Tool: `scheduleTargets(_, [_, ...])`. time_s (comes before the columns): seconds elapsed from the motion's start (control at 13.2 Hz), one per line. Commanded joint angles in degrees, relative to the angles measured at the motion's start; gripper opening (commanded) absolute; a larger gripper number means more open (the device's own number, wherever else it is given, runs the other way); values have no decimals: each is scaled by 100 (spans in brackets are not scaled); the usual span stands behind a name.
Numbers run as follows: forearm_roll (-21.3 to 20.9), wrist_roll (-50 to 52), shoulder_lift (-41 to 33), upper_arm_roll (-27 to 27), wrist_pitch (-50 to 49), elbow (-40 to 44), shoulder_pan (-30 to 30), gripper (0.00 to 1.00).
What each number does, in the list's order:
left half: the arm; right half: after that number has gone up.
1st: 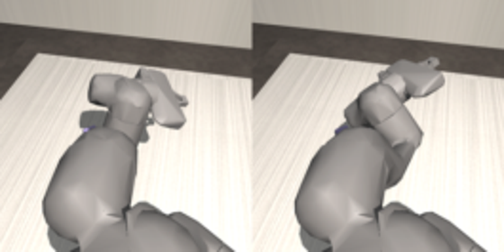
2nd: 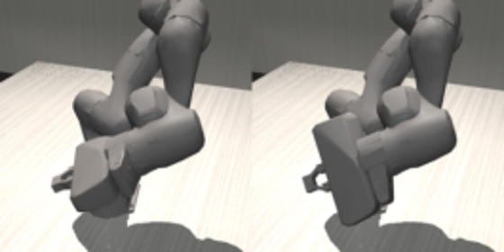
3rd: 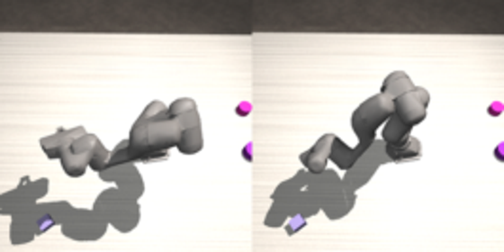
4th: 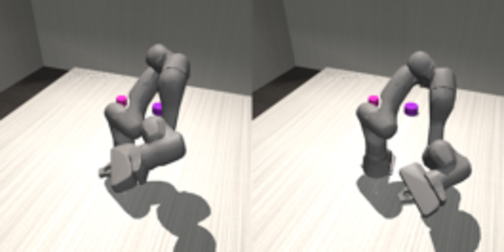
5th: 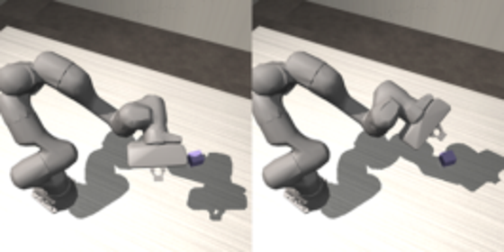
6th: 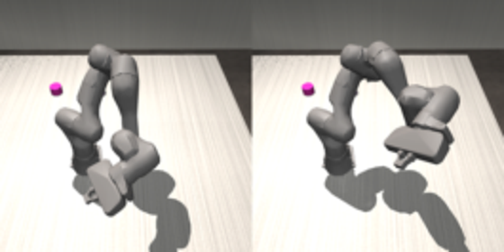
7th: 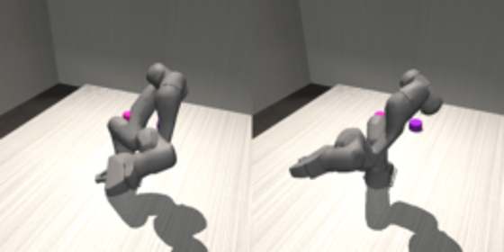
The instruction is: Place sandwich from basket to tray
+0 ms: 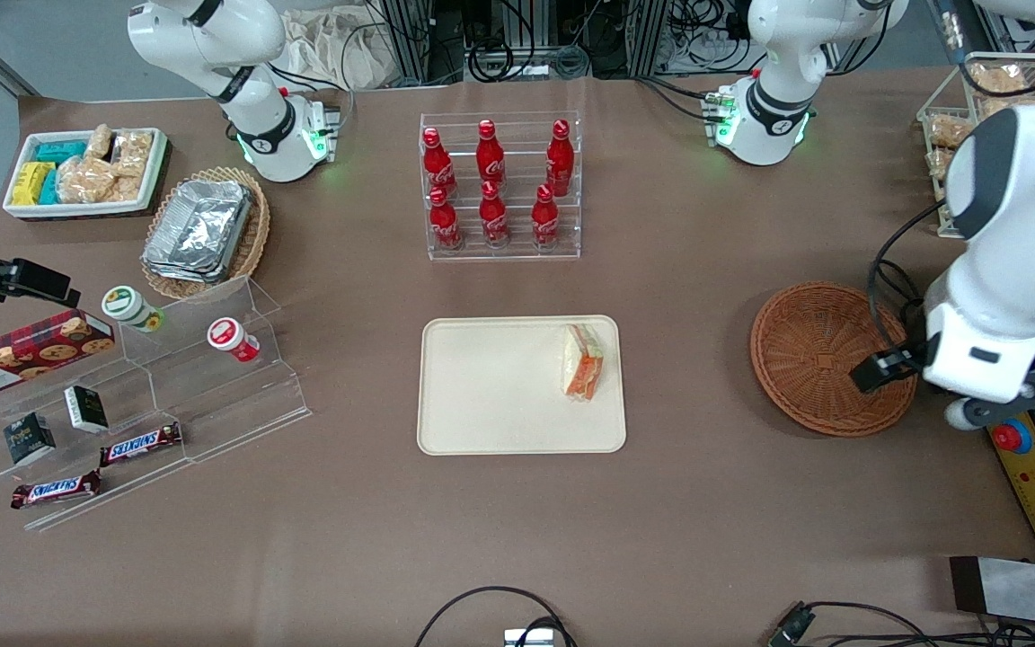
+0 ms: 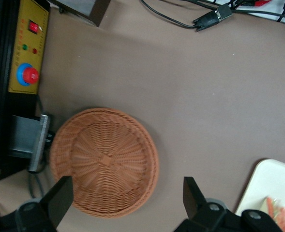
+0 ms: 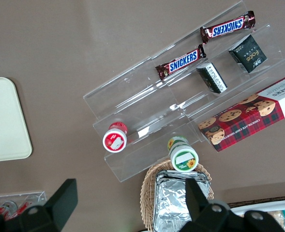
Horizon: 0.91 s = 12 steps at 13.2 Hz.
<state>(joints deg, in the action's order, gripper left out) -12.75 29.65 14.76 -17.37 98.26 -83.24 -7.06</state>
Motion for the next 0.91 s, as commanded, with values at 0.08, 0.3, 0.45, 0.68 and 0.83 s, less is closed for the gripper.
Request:
scheduleTargets(0.08, [272,-731,-639,374,-35,-526,38,100])
scheduleTargets(0.3, [623,-1268,-1008,673,-105,-711,38,100])
scheduleTargets(0.45, [720,-1479,-1167,700,-349,-711,38,100])
scheduleTargets(0.68, [939,-1839,-1440,884,-658,-694,29,100])
scheduleTargets(0.83, [1116,-2252,-1598,1051,-939,-668,29,100])
